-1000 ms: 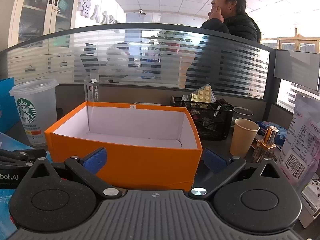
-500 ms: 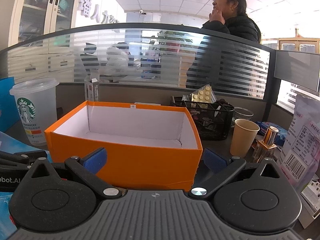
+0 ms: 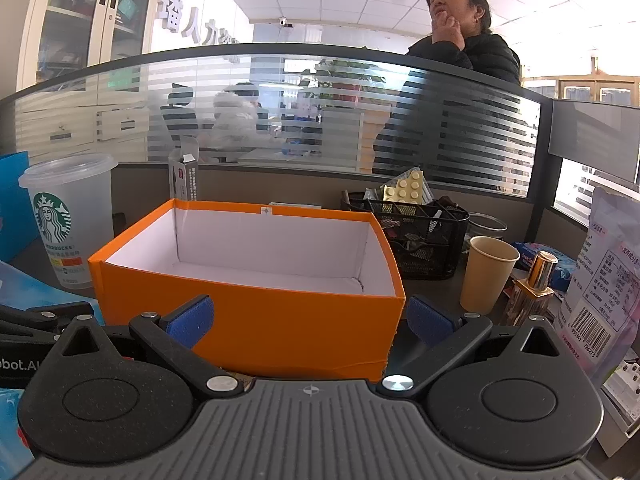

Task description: Organize rigid objects

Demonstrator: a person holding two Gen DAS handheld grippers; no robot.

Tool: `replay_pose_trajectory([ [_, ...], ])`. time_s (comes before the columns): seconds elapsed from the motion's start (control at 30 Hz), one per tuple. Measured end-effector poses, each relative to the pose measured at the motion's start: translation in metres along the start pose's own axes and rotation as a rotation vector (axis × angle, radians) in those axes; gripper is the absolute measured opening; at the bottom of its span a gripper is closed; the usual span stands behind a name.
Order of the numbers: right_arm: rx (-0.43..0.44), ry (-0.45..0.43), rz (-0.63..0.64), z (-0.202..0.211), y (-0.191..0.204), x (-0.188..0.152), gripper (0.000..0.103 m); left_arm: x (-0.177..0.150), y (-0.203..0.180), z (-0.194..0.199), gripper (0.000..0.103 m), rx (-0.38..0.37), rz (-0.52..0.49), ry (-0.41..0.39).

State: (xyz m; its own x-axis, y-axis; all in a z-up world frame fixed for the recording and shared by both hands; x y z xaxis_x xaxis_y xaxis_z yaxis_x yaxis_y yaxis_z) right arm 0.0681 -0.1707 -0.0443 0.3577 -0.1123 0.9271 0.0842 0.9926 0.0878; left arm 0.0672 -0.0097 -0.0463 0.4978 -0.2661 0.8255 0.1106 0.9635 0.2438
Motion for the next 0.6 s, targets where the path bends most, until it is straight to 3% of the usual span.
replay_pose_trajectory([
  [0.6,-0.004,0.008,0.006,-0.0033,-0.0004,-0.0013,0.103,-0.0024,-0.0015,-0.0032,0.103,0.0,-0.006,0.007],
])
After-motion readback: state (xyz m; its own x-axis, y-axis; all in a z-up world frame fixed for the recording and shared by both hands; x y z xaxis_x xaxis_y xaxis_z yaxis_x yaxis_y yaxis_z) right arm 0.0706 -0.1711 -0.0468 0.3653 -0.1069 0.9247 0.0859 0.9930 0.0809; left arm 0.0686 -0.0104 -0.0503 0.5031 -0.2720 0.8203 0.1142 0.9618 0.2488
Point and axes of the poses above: each gripper's, at about its wrist camera, not at the fingertips, and z roughly against the way its jaws point, y to its left, x to its top, the point moved 7 cm from there along -z, roughly the way its jaws point, and after that the axes turned 8 degrees about -z, right-handed, at the moved point
